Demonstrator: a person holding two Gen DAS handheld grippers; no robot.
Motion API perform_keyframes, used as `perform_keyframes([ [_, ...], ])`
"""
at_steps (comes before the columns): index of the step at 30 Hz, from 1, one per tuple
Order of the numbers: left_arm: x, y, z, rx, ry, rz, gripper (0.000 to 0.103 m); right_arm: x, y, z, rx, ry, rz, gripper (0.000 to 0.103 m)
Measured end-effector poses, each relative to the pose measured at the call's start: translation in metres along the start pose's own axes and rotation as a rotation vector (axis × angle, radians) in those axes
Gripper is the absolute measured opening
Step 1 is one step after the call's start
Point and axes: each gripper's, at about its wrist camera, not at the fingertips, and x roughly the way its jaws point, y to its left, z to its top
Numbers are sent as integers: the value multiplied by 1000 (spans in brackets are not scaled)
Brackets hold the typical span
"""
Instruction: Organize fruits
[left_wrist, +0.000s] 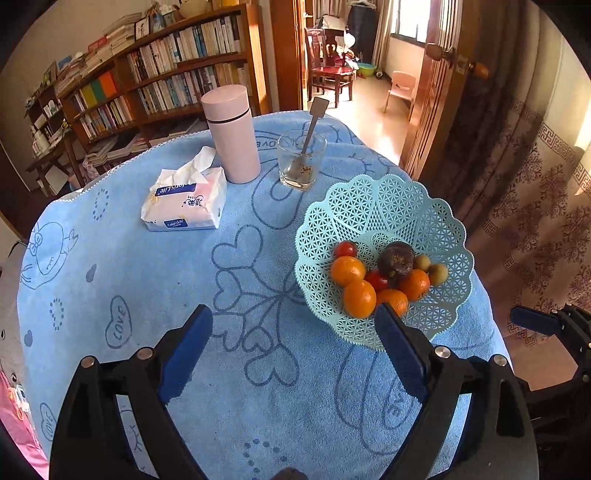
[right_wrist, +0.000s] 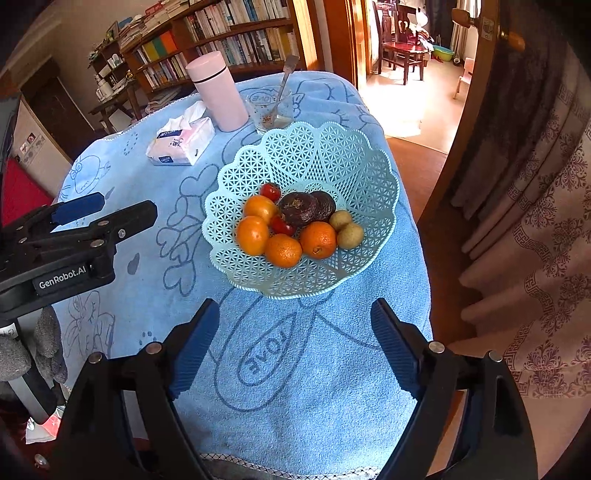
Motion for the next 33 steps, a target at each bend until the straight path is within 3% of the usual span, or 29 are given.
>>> perform_keyframes([
  [8,-10,-3,2,4,-30,-12,88,-4,3,1,-37,-42,-48,89],
  [17,-8,-14,4,22,-2,46,88,-11,-2,-5,-66,-94,-131,92],
  [29,4,-26,0,61,43,88,89,-10,-8,-8,-52,-87,-124,92],
  [33,4,-31,-2,76,43,71,89,-9,-9,-10,-48,-83,-122,92],
])
